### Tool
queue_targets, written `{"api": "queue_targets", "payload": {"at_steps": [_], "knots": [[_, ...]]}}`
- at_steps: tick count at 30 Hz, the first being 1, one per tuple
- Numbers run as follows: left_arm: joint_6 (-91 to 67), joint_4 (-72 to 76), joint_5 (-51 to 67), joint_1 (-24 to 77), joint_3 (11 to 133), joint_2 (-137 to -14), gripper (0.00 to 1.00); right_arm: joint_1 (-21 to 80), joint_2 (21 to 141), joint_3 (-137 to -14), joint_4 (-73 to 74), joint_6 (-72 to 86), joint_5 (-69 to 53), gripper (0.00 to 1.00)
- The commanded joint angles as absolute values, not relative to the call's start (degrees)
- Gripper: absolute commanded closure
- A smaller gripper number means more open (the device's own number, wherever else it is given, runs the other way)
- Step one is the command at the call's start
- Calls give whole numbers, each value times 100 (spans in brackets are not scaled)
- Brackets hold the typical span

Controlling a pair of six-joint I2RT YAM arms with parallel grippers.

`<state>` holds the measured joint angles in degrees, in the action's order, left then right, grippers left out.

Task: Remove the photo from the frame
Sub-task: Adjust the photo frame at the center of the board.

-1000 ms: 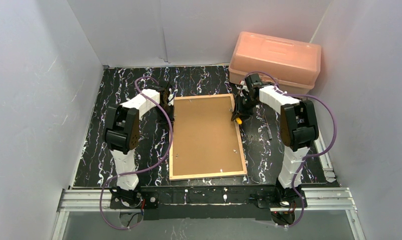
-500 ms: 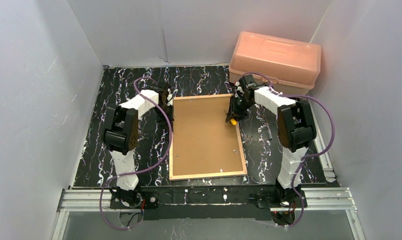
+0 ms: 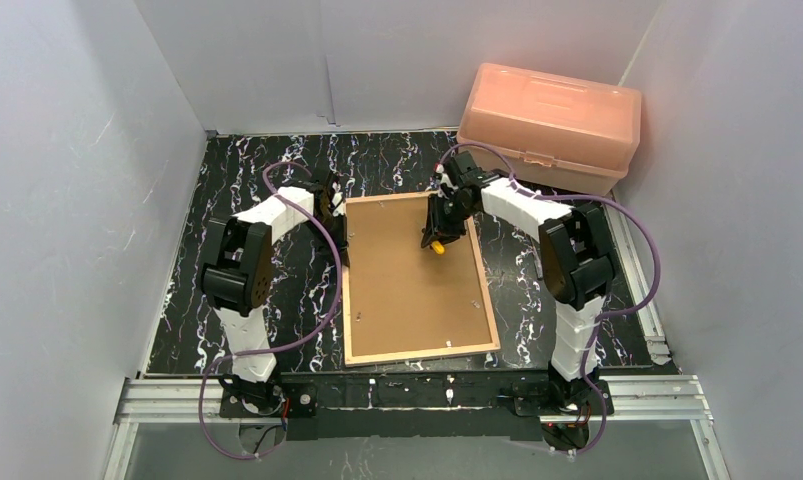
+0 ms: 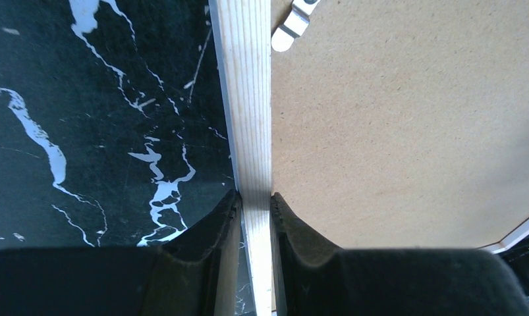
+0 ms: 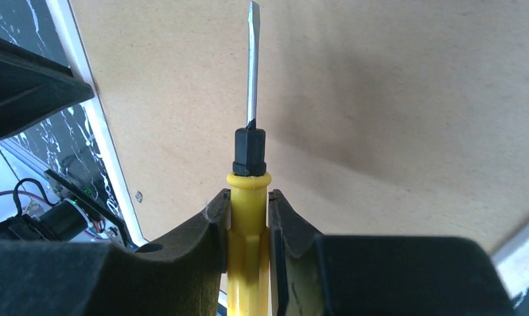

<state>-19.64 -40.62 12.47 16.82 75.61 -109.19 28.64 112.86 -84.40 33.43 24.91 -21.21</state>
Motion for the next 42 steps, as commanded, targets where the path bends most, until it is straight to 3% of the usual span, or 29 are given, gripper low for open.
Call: {"api": "queue_targets", "payload": {"at_steps": [1,23,42], "knots": [[-2071,-4272,1609,1755,7303,-10604,100,2983,11145,-8647,3192,2601,-2187,99],[-2430,-3950,2051,1753,6925,-10373,100,3215,11233,-8839,3137,2668,-2226,99],[-2575,-3902,2008,1755,6649,-9951,89,3512,11370,-8957,3036,2809,-2323,99]]}}
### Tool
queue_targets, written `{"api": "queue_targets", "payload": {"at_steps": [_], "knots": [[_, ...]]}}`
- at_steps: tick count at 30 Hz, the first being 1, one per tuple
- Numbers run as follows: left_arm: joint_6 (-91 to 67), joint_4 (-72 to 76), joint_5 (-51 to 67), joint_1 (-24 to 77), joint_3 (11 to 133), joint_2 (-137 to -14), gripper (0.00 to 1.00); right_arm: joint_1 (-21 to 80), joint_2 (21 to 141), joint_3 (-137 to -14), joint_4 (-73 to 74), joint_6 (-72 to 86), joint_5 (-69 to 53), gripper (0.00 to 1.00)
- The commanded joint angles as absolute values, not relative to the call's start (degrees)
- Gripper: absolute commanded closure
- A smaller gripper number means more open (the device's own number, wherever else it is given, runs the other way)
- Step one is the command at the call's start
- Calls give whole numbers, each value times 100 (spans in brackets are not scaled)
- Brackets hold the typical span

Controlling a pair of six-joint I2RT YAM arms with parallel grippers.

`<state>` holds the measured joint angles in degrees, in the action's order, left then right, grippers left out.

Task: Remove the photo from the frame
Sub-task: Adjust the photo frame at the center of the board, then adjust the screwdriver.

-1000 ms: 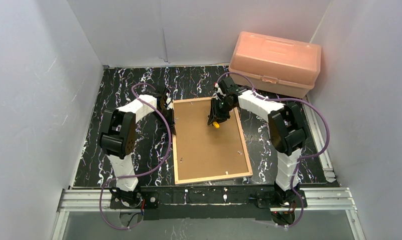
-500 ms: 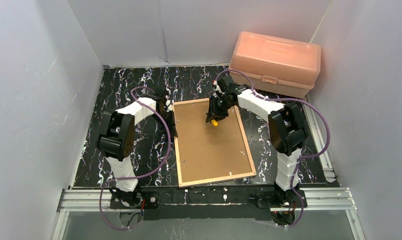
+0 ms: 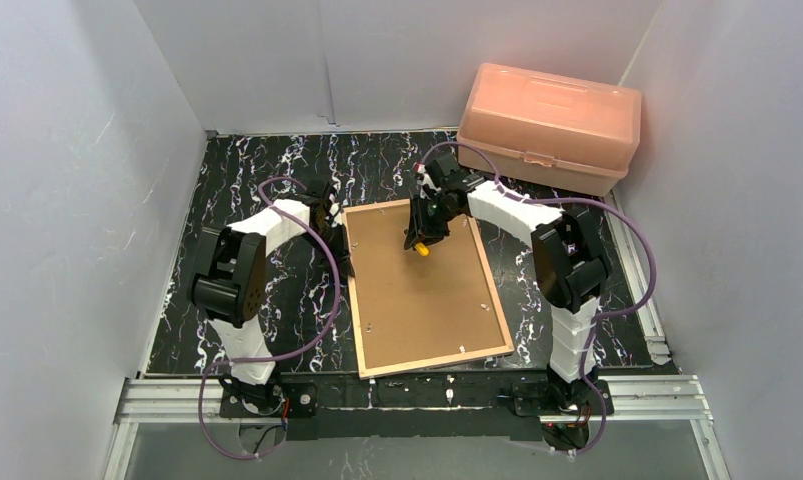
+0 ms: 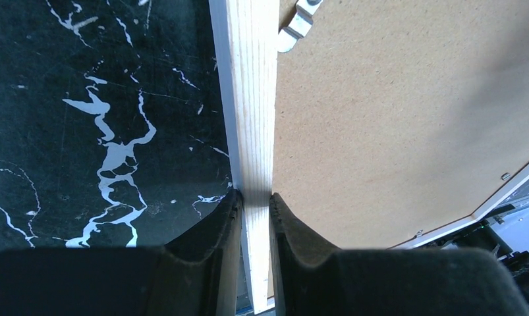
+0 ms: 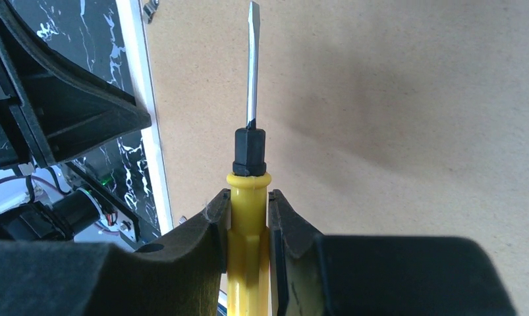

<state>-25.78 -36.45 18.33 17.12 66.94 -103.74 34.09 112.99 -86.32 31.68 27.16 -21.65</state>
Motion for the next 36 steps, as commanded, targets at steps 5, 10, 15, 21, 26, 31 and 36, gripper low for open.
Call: {"api": "queue_targets", "payload": {"at_steps": [5,10,15,21,26,31,36], "knots": [[-2648,-4022,1915,1757,6726,-9801,87,3542,11427,-9144,3078,2817,-2355,99],[-2956,-4087,1884,1754,6756,-9645,84,3546,11460,-9358,3322,2728,-2396,99],[-3194,-4117,1940,1765,6776,-9283,77,3549,11448,-9530,3577,2584,-2406,99],[-3309,-4020,1816,1762,6639,-9175,76,3542,11390,-9538,3789,2470,-2394,99],[-3302,-4020,1850,1758,6630,-9139,75,3542,11355,-9522,3769,2451,-2386,99],[-3129,-4153,1803,1758,6706,-9102,75,3624,11392,-9575,3543,2766,-2466,99],[-2936,-4241,1856,1753,6654,-9186,73,3875,11626,-9721,3548,3057,-2424,99]]}}
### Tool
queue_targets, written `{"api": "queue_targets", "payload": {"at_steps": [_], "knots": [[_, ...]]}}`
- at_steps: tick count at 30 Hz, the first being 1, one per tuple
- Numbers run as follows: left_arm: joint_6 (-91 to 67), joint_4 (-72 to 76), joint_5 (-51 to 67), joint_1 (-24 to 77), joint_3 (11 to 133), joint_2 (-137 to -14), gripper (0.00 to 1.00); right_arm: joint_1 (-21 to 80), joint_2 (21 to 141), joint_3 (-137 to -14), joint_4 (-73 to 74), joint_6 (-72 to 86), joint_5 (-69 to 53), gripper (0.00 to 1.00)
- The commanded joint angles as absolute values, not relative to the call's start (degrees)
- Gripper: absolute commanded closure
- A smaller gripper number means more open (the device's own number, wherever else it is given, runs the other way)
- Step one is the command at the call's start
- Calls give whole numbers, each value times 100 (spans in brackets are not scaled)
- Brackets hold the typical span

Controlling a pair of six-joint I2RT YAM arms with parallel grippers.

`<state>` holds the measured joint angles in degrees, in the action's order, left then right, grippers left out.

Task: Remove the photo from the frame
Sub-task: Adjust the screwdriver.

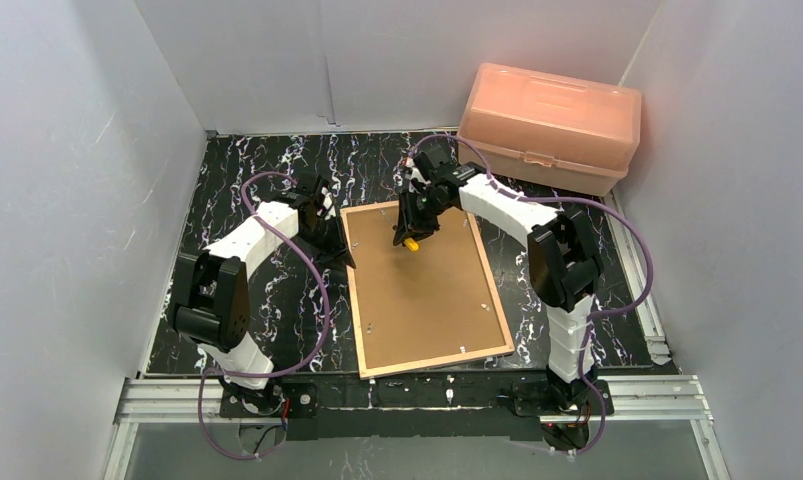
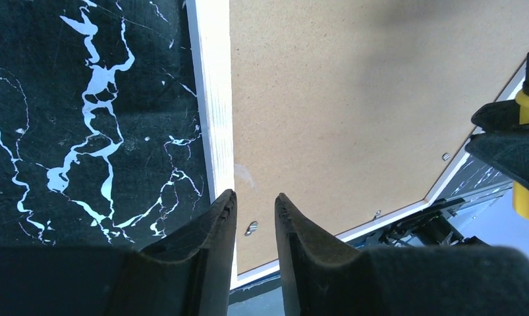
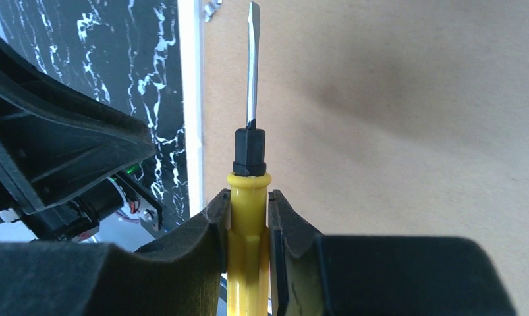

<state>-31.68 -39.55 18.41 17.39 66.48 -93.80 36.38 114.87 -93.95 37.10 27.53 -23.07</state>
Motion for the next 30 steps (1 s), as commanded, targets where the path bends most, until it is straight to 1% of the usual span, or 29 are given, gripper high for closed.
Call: {"api": "queue_targets", "payload": {"at_steps": [1,5,10,14,21,25,30], "knots": [[-2875,-4302,1847,1745,6682,-9224,73,3940,11650,-9709,3532,3145,-2460,99],[-2804,-4267,1714,1748,6667,-9282,70,4289,11675,-9692,3431,3279,-2347,99],[-2838,-4061,1697,1724,6508,-9314,66,4475,11859,-9854,3475,3440,-2327,99],[-2743,-3982,1699,1681,6415,-9368,66,4514,12104,-10175,3673,3483,-2321,99],[-2754,-3734,1859,1626,6165,-9322,66,4545,12346,-10318,3662,3576,-2296,99],[-2731,-3677,1833,1610,6124,-9308,66,4548,12569,-10676,3925,3623,-2325,99],[-2786,-3546,1943,1515,5998,-9307,68,4552,12749,-10944,4009,3742,-2383,99]]}}
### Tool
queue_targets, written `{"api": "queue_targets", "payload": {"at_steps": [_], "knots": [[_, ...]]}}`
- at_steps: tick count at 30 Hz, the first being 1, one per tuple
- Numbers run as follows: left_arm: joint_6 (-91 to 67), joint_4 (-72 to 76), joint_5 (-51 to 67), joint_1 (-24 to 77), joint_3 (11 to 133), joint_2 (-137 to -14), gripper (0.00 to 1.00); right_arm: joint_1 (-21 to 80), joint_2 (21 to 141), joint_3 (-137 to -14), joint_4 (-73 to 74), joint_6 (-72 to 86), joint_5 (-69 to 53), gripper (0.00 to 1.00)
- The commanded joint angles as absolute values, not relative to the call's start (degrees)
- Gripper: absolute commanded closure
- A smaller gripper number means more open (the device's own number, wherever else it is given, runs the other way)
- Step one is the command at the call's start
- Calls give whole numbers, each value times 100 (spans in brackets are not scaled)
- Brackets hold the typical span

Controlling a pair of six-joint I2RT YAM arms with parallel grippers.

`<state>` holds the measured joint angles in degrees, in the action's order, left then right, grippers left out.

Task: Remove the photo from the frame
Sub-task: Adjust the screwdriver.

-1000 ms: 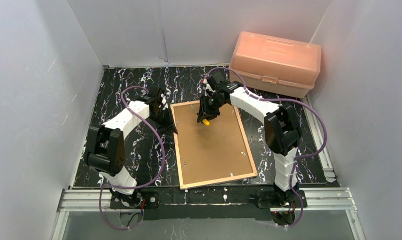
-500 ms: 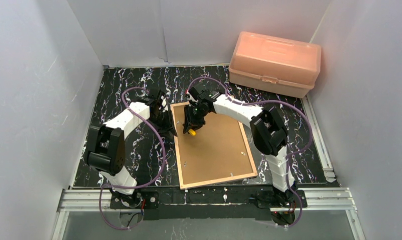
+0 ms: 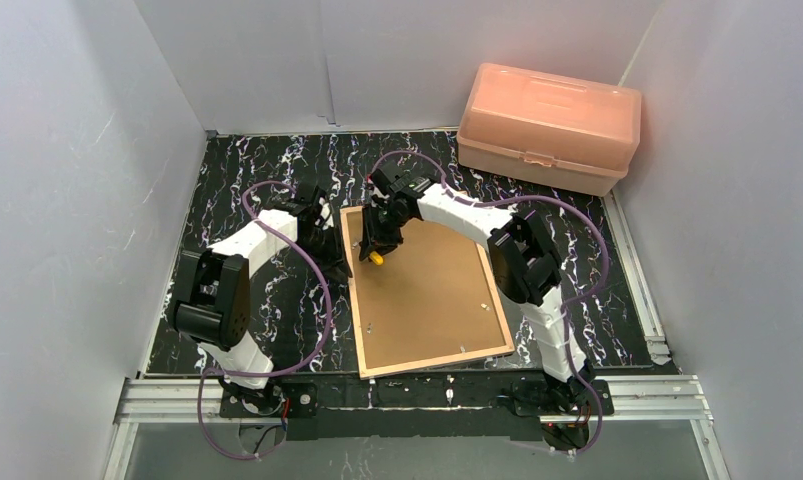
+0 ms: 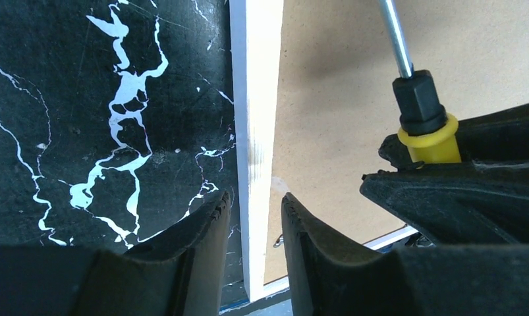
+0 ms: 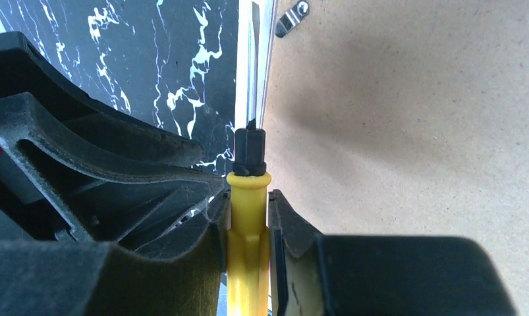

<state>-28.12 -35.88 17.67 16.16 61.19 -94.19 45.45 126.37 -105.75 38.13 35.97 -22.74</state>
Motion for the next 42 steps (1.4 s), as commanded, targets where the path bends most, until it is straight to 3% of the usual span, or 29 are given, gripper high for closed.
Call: {"api": "queue_targets", "payload": {"at_steps": [1,7,42], "knots": [[-2778,-3555,1943,1501,5996,-9322,68,4553,12797,-11002,4041,3755,-2387,99],[-2795,-3505,1905,1258,5992,-9210,74,4553,13092,-11340,4215,3797,-2434,99],[-3006,-3307,2277,932,6190,-9209,71,4539,13539,-11667,4957,3943,-2600,99]]}}
